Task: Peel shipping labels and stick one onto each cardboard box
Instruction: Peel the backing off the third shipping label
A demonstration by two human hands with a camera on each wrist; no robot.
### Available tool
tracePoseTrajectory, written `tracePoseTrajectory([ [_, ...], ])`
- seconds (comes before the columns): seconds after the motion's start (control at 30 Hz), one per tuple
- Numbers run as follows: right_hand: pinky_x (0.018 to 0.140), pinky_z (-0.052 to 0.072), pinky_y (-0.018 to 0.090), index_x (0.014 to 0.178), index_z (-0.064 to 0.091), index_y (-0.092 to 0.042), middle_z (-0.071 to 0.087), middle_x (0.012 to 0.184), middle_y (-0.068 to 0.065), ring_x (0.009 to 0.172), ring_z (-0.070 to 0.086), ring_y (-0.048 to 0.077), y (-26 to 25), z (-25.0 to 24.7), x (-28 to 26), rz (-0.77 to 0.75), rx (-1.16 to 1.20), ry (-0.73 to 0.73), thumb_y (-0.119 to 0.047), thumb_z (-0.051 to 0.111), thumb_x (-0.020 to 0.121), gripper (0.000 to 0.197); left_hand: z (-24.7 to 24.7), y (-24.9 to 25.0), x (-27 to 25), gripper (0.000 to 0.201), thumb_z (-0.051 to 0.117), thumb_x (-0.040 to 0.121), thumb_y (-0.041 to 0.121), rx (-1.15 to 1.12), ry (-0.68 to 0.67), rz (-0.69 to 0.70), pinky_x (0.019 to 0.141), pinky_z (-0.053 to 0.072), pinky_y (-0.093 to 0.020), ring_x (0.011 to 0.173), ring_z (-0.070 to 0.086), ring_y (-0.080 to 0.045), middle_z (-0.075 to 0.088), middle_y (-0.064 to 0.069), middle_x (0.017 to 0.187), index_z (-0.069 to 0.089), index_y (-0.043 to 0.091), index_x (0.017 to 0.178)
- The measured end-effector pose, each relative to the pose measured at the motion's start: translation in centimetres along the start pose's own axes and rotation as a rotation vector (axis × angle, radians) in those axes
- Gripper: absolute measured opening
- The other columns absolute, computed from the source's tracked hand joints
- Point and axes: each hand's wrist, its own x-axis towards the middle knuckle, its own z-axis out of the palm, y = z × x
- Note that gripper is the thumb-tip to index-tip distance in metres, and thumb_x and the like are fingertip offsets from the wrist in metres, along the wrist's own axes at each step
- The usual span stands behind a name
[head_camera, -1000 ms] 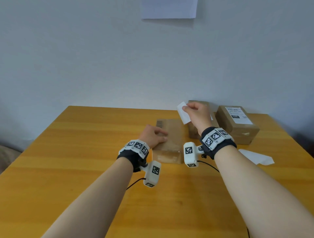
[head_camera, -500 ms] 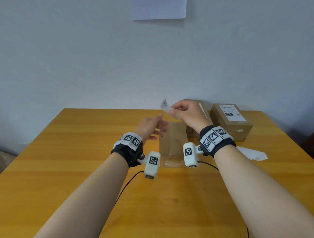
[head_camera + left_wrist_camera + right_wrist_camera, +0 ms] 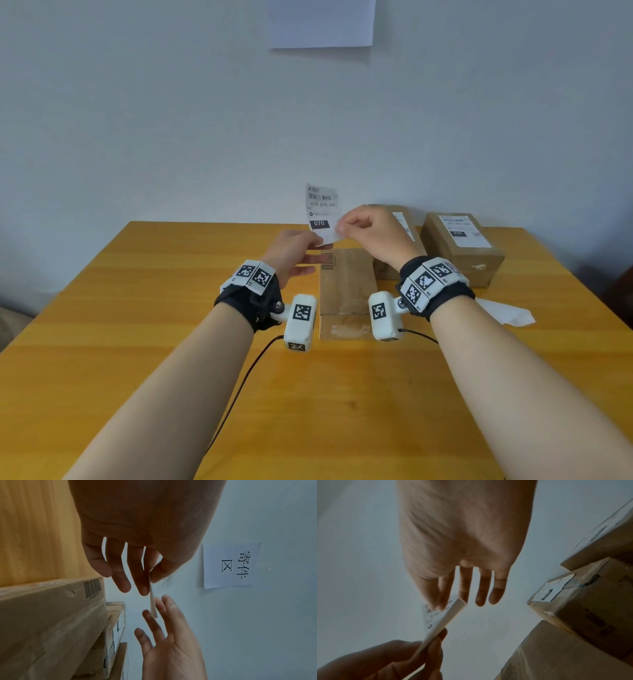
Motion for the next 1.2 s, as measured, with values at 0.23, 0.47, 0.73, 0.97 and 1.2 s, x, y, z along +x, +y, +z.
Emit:
tracePoseTrajectory([
  [0.23, 0.059, 0.051, 0.03, 0.112, 0.07, -0.021, 0.078, 0.101, 0.003, 0.077, 0.071, 0.018, -0.5, -0.8, -0.4, 0.385, 0.23, -0.066, -0.042, 0.07, 0.098, 0.025, -0.1, -0.1, -0.1, 0.014, 0.059, 0.105, 0.018, -0.015, 0.043, 0.014, 0.071, 0.055, -0.03, 0.079, 0.073, -0.014, 0.079, 0.001, 0.103, 0.071, 0.019, 0.111],
  [0.47, 0.05, 0.047, 0.024, 0.108, 0.071, -0.015, 0.078, 0.088, 0.002, 0.061, 0.069, 0.012, -1.0, -0.9, -0.4, 0.334, 0.209, -0.105, -0.03, 0.073, 0.098, 0.018, -0.1, -0.1, 0.2, 0.025, 0.062, 0.104, 0.041, 0.048, 0.196, 0.011, 0.064, 0.048, -0.029, 0.073, 0.061, -0.015, 0.067, 0.002, 0.086, 0.064, 0.018, 0.095],
  [0.73, 0.055, 0.054, 0.028, 0.099, 0.073, -0.015, 0.078, 0.088, 0.002, 0.066, 0.072, 0.016, -1.9, -0.6, -0.4, 0.28, 0.087, -0.096, -0.034, 0.075, 0.094, 0.02, 0.2, 0.8, -0.2, 0.009, 0.077, 0.095, 0.023, 0.024, 0.134, 0.277, 0.068, 0.056, -0.026, 0.083, 0.073, -0.013, 0.08, 0.002, 0.094, 0.079, 0.016, 0.099],
  [0.97, 0.069, 0.066, 0.039, 0.116, 0.07, -0.01, 0.078, 0.101, 0.007, 0.079, 0.078, 0.023, -2.5, -0.4, -0.5, 0.142, 0.22, -0.124, -0.023, 0.078, 0.094, 0.027, 0.3, 0.6, -0.4, 0.013, 0.073, 0.098, 0.017, -0.069, 0.073, 0.278, 0.077, 0.062, -0.028, 0.099, 0.077, -0.019, 0.081, -0.005, 0.106, 0.08, 0.017, 0.11],
  [1.2, 0.069, 0.066, 0.038, 0.104, 0.077, -0.019, 0.08, 0.092, 0.003, 0.079, 0.078, 0.023, -2.6, -0.3, -0.9, 0.014, 0.221, -0.073, -0.018, 0.078, 0.094, 0.011, 0.4, 0.7, -0.4, 0.015, 0.075, 0.098, 0.021, -0.131, 0.069, 0.265, 0.08, 0.064, -0.034, 0.088, 0.076, -0.018, 0.079, -0.002, 0.097, 0.077, 0.017, 0.111],
])
